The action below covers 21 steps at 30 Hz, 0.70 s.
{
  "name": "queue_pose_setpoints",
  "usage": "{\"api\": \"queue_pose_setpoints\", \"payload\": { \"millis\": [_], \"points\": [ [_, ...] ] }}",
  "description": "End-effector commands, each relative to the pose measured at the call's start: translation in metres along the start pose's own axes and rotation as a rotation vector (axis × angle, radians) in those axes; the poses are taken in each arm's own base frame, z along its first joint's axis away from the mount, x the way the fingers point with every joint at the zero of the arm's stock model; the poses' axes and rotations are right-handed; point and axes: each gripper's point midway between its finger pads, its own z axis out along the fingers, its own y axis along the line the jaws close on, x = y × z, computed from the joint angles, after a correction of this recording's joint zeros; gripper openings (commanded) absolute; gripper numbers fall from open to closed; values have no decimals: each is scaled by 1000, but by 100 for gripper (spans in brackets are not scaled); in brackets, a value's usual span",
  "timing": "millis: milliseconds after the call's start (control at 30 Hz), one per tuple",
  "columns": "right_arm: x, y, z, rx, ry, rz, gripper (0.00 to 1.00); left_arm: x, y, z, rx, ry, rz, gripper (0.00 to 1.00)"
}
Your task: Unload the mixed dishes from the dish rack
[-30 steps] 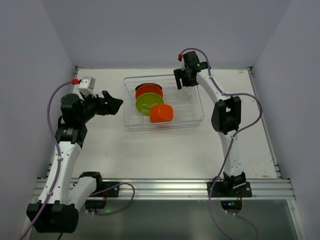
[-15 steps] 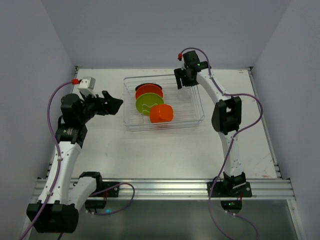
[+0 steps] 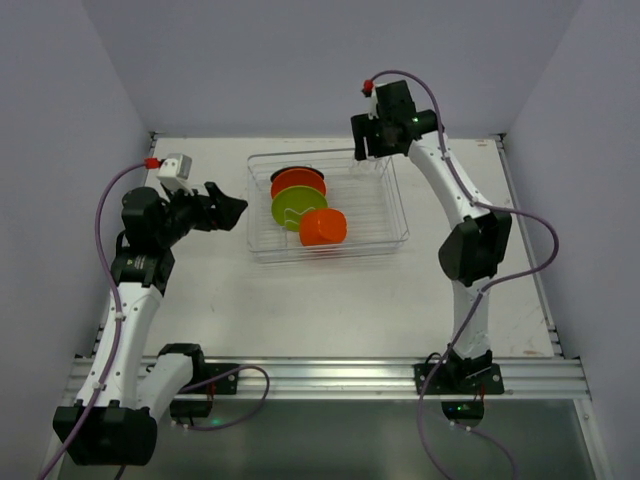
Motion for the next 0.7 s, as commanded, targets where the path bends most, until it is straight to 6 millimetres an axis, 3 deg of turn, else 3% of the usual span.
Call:
{"api": "queue_pose_setpoints", "payload": {
  "millis": [0,33,100,167,200,233,300,367,500,533,600,633,667],
  "points": [
    [-25,14,-58,-66,-104,46,0,-10,-8,1,44,-28,24,100],
    [-18,17,-59,-82,-93,48,0,-9,-8,1,46,-25,21,100],
    [-28,26,-82,-126,-154,68,0,-8,-14,2,80,-14,16,100],
    [-19,38,-89,-195,-150,77,0,-8,-18,2,103,-7,12,100],
    [-28,43,-107,-226,-204,85,0,-8,-23,2,131,-5,9,100],
    [-17,50,-107,-272,-184,88,0,-9,-25,1,144,-7,9,100],
    [-21,59,-130,-327,-235,81,0,-10,-32,-1,175,-12,6,100],
    [-10,68,-137,-387,-221,76,0,-11,-38,-4,202,-20,2,100],
    [-1,89,-167,-534,-260,65,0,-12,-53,-9,285,-24,-6,100],
    [9,97,-179,-598,-257,58,0,-12,-57,-9,302,-20,-18,100],
    [8,108,-195,-675,-302,61,0,-11,-65,-11,357,-7,-23,100],
    [20,112,-193,-709,-282,70,0,-11,-68,-12,379,-5,-28,100],
    [16,120,-215,-782,-341,41,0,-9,-71,-13,397,10,-61,100]
  ]
}}
